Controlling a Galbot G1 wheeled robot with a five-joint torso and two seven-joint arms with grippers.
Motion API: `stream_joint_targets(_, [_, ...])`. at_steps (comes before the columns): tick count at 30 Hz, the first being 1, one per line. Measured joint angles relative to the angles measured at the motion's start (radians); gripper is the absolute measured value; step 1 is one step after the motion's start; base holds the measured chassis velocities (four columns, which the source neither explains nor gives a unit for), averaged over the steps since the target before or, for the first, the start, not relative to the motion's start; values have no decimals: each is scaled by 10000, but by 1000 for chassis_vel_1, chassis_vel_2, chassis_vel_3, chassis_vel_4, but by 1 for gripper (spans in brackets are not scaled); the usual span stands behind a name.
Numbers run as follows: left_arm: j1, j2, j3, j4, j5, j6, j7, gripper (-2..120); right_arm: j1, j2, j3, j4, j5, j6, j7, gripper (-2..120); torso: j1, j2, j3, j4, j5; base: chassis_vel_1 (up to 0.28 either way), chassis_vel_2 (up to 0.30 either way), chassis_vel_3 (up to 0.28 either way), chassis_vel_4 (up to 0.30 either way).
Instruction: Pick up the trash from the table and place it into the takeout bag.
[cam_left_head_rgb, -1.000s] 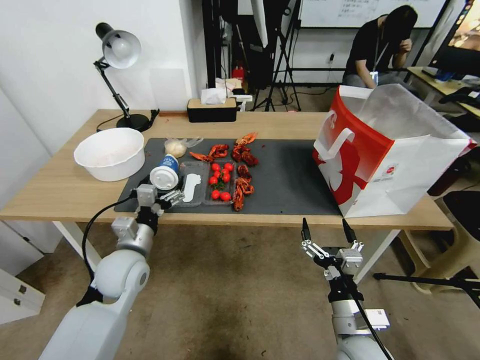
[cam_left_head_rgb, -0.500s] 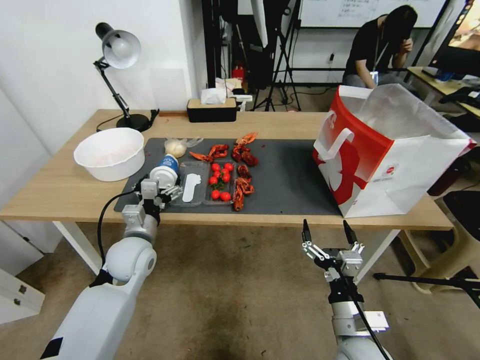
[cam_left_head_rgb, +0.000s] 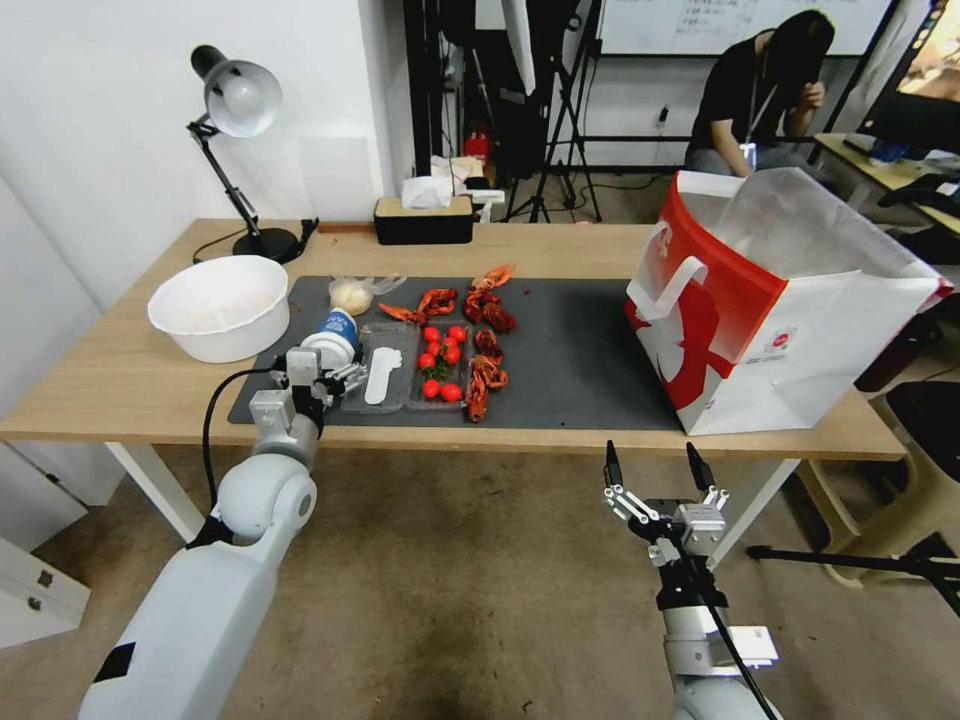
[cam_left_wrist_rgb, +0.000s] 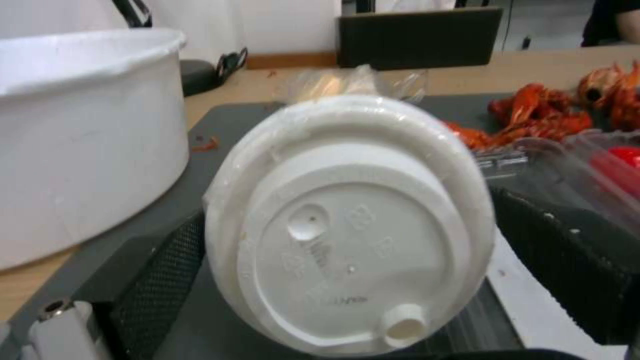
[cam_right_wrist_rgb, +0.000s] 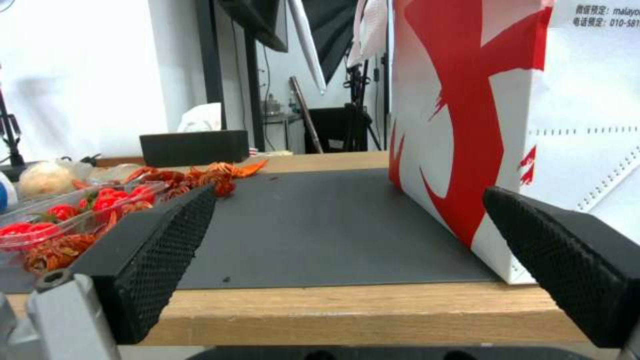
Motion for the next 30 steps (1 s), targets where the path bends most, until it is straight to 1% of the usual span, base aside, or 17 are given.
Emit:
stream_joint_targets(2, [-215,3,106,112,-121,309,-113,99,-44,4,4,12,-7,41,1,100,-1,0,0,1,-1,0,0,0,0])
stream_joint_targets(4, [-404,9,201,240,-306,575,-273,92,-77,2,22,22,-9,76,2,100,-1,2,0,0,-1,0,0,0,0])
stream_joint_targets(5, [-404,9,201,240,-306,575,-273,92,-77,2,22,22,-9,76,2,100,-1,2,0,0,-1,0,0,0,0])
stream_joint_targets(6, [-509,9,242,318,-461,810,-396,87,-91,2,25,24,-11,89,5,100,-1,1,0,1,-2,0,0,0,0])
stream_joint_targets(8, [-651,4,271,451,-699,939,-617,80,-95,17,27,25,-15,100,7,100,0,1,0,1,-2,0,0,0,0])
stream_joint_targets(9, [-651,4,271,451,-699,939,-617,80,-95,17,27,25,-15,100,7,100,0,1,0,1,-2,0,0,0,0])
stream_joint_targets(11, [-703,18,272,471,-911,952,-789,75,-90,40,15,24,-28,101,8,100,-1,1,0,1,-2,0,0,0,0])
stream_joint_targets(14, [-685,61,262,419,-989,939,-802,68,-74,76,-7,12,-45,101,9,100,-1,1,0,1,-1,0,0,0,0])
stream_joint_targets(17, [-566,95,241,182,-1001,700,-726,64,-70,100,-18,7,-55,101,9,100,-1,1,0,2,-1,0,0,0,0])
stream_joint_targets(18, [-518,104,232,89,-994,511,-624,64,-70,101,-19,7,-56,101,9,100,-1,1,0,2,-1,0,0,0,0])
stream_joint_targets(20, [-319,217,189,-546,-988,-481,158,64,-82,100,-19,9,-60,101,9,100,-1,1,0,2,0,0,0,0,0])
stream_joint_targets(21, [-319,217,189,-546,-988,-481,158,64,-82,100,-19,9,-60,101,9,100,-1,1,0,2,0,0,0,0,0])
stream_joint_targets(22, [-272,332,183,-877,-1126,-951,847,64,-88,92,-17,10,-63,101,9,100,-1,2,0,2,1,0,0,0,0])
stream_joint_targets(25, [-401,651,480,-1283,-1428,-1785,2044,64,-109,124,-43,29,-113,101,9,100,-2,1,0,2,-1,0,0,0,0])
stream_joint_targets(26, [-401,651,480,-1283,-1428,-1785,2044,64,-109,124,-43,29,-113,101,9,100,-2,1,0,2,-1,0,0,0,0])
stream_joint_targets(29, [-909,830,946,-1276,-1724,-2161,2708,64,-136,181,-83,62,-176,101,9,100,-1,1,0,2,-1,0,0,0,0])
stream_joint_targets(30, [-909,830,946,-1276,-1724,-2161,2708,64,-136,181,-83,62,-176,101,9,100,-1,1,0,2,-1,0,0,0,0])
